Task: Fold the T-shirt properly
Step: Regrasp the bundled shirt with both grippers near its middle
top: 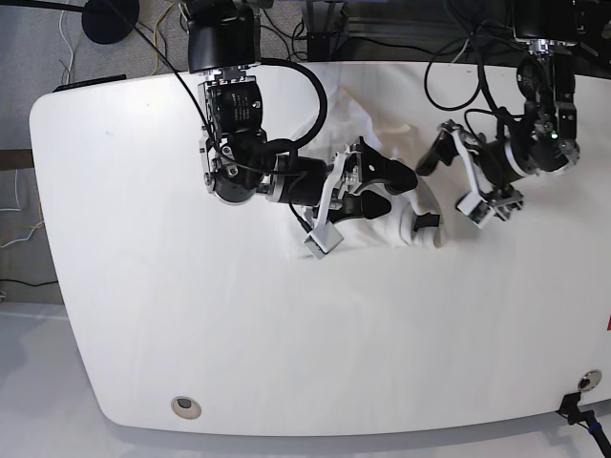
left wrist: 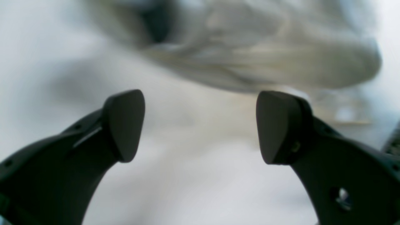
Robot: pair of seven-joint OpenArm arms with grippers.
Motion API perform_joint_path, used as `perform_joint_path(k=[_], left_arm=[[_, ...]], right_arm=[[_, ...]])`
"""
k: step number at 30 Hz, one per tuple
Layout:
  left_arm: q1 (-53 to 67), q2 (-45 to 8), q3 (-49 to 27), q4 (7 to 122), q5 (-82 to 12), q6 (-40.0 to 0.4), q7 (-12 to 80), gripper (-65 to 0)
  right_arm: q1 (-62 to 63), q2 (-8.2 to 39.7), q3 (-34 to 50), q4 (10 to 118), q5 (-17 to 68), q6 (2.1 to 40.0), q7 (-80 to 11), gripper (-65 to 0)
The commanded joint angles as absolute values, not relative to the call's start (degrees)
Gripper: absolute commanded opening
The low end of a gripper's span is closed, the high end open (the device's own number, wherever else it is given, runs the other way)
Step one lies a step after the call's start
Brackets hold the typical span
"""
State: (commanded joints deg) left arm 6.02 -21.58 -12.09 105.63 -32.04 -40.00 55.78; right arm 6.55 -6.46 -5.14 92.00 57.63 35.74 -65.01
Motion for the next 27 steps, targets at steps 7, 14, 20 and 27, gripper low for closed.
perform_joint_path(k=[7,14,20,27], left_arm=[[4.62,-20.62,-14.2,108.18,-32.13,-40.0,59.56,-12.2],[4.88,-13.76,-5.67,107.65,-31.52,-40.0,59.3,-12.2],[6.2,-9.27,-3.65,107.12,-23.34,-40.0,59.21,-12.2],[7.69,-8.48,-3.56,107.12,-16.57,-40.0,55.96,-12.2]], right_arm=[[7.78,-4.0,-5.05,92.0,57.45,35.74,-64.84,-18.4],[11.03,3.21,-5.05,91.74,56.48,35.65,-61.93,-18.4],[12.7,4.53,-5.05,91.74,52.44,35.65,-61.76,-18.4],[13.58,1.98,-5.05,91.91,36.7,36.0,-61.49,-18.4]])
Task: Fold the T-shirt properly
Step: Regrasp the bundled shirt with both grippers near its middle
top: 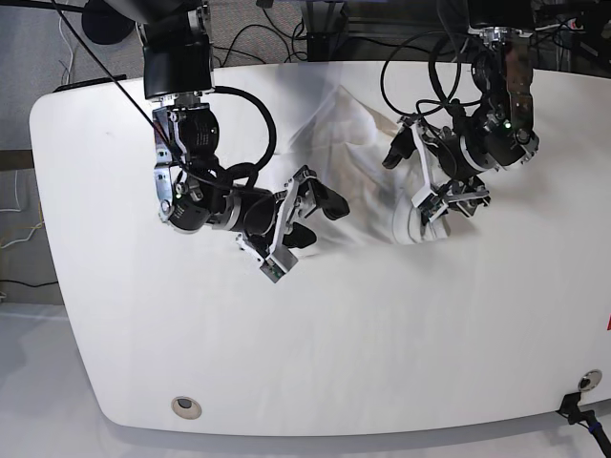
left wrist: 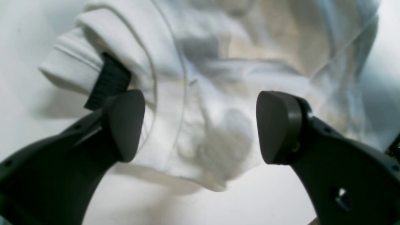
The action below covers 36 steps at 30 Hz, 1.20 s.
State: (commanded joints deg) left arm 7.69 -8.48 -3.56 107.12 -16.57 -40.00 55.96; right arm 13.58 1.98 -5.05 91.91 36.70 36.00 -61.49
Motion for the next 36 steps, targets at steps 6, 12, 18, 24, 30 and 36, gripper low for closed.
perform_joint_path(k=[6,12,18,24,30,36], left_arm=[[8.4,-8.48,-1.8,104.48,-13.93,-40.0,55.25,-12.2],[10.07,-8.4,-1.01,99.74,-13.85,-40.0,48.84,-12.5],[9.8,-8.4,-1.27,99.47,-13.76,-40.0,48.57,-36.2],[9.71,-8.48,-1.1,99.47,-13.76,-40.0,48.57,-45.4],[9.36,-8.84,-1.1,98.42,-13.76,-40.0,48.57,-45.4],[6.29,-9.71,-1.01,94.29,-13.76,-40.0,48.57,-45.4]], right_arm=[[14.81,-0.31,-5.32,91.65,27.03,36.18,-59.56,-18.4],[14.9,-0.31,-11.56,91.65,20.26,35.82,-53.41,-18.5],[14.73,-0.4,-12.26,91.56,15.16,35.74,-52.44,-29.0],[14.99,-0.31,-12.18,85.41,10.77,35.74,-45.14,-48.7],[14.99,-0.31,-12.09,77.67,5.23,35.56,-35.21,-54.3],[14.55,-0.13,-9.45,76.62,-0.13,35.56,-33.01,-54.3]])
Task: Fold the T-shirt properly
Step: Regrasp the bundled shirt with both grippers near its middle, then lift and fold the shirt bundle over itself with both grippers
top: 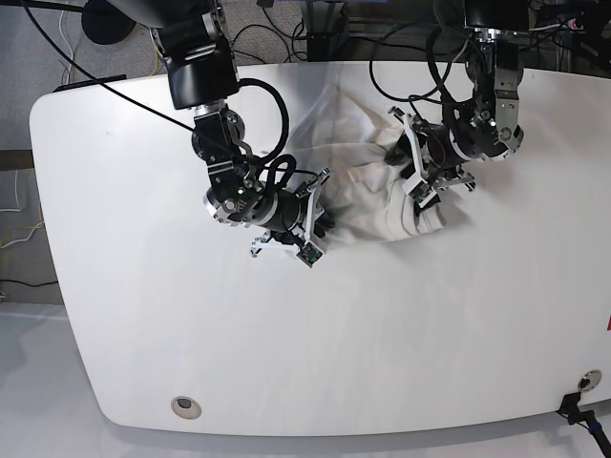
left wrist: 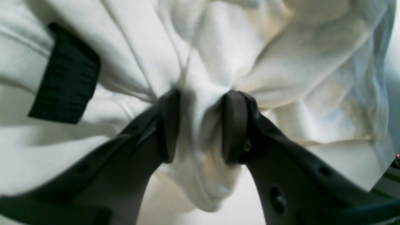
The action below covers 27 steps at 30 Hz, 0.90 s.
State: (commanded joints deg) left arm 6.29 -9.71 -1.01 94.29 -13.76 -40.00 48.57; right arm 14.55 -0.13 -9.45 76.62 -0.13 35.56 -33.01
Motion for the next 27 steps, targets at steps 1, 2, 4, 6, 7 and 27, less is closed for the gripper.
perform_joint_path(k=[1,2,4,6,7,27], left_arm=[[5.23,-9.71,-1.01,93.32,-13.76,-40.0,48.57,-45.4],[4.18,-9.71,-1.01,92.18,-13.76,-40.0,48.57,-45.4],[1.89,-9.71,-1.01,89.63,-13.76,-40.0,48.57,-45.4],[-0.57,-9.8,-0.75,86.99,-13.76,-40.0,48.57,-45.4],[-1.71,-9.8,-0.31,85.76,-13.76,-40.0,48.57,-45.4],[-9.71,-11.82,4.09,85.32,-13.93,-40.0,45.85,-45.4]], right_arm=[[14.2,-0.13,-8.31,76.62,-0.31,35.56,-33.1,-54.3],[13.23,-0.13,-6.99,76.79,-0.48,35.56,-33.1,-54.3],[11.91,-0.13,-4.44,79.16,-0.48,35.56,-33.1,-54.3],[9.54,-0.13,-3.91,82.33,-0.57,35.47,-33.27,-54.3],[8.48,-0.04,-3.91,84.09,-0.57,35.12,-33.71,-54.3],[1.27,-3.21,-4.09,97.36,-0.48,30.46,-38.29,-54.1]])
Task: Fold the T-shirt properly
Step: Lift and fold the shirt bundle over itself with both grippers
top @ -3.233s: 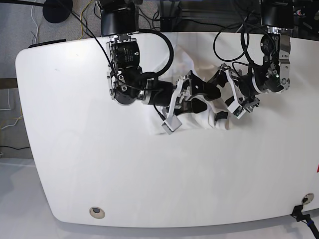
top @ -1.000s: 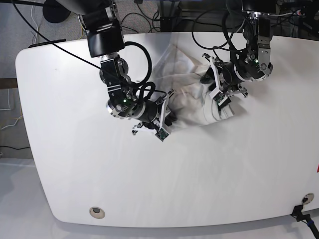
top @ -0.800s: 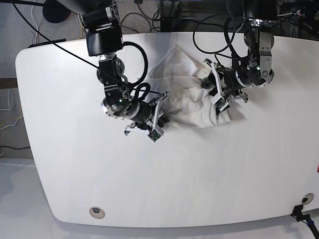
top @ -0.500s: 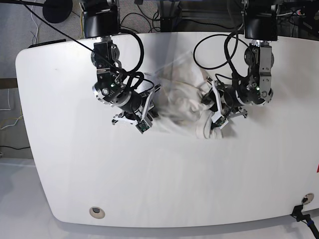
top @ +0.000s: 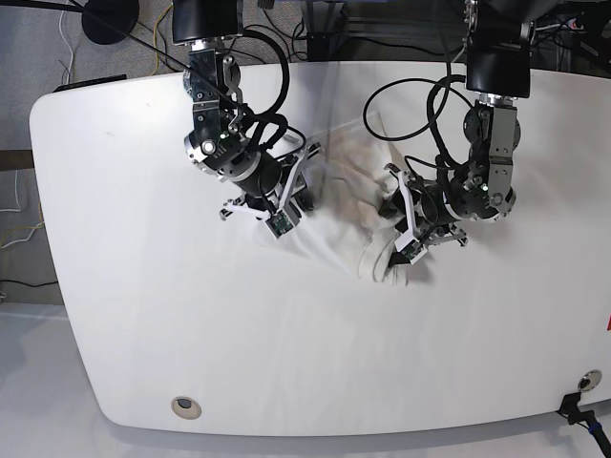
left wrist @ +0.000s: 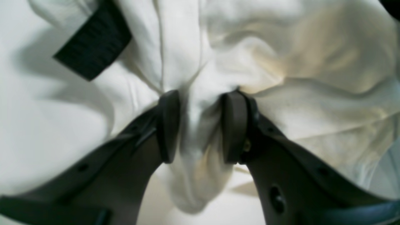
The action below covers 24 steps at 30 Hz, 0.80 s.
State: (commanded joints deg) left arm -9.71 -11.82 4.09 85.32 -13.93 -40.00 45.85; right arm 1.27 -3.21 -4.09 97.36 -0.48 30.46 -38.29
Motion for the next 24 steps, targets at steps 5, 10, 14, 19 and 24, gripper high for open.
perform_joint_path(k=[5,10,14,19,24], left_arm=[[-6.46,-12.26,4.09,92.7,-13.85,-40.0,46.11,-45.4],[-0.92,-13.32,4.09,99.38,-13.85,-40.0,46.11,-45.4],[3.65,-13.05,4.0,101.41,-13.85,-40.0,45.85,-45.4],[5.67,-12.79,4.0,100.79,-13.85,-40.0,45.76,-45.4],[4.35,-11.82,4.09,95.25,-13.85,-40.0,45.67,-45.4]], right_arm=[[6.02,-1.01,-4.09,97.27,-0.04,30.73,-40.66,-53.8],[9.54,0.22,-4.09,92.09,-0.4,30.81,-40.57,-53.8],[10.68,1.1,-4.09,87.96,-0.31,30.81,-38.11,-53.9],[11.03,2.77,-4.0,82.68,-0.04,30.81,-34.24,-54.1],[11.03,3.47,-4.0,80.04,-0.48,30.73,-31.6,-54.2]])
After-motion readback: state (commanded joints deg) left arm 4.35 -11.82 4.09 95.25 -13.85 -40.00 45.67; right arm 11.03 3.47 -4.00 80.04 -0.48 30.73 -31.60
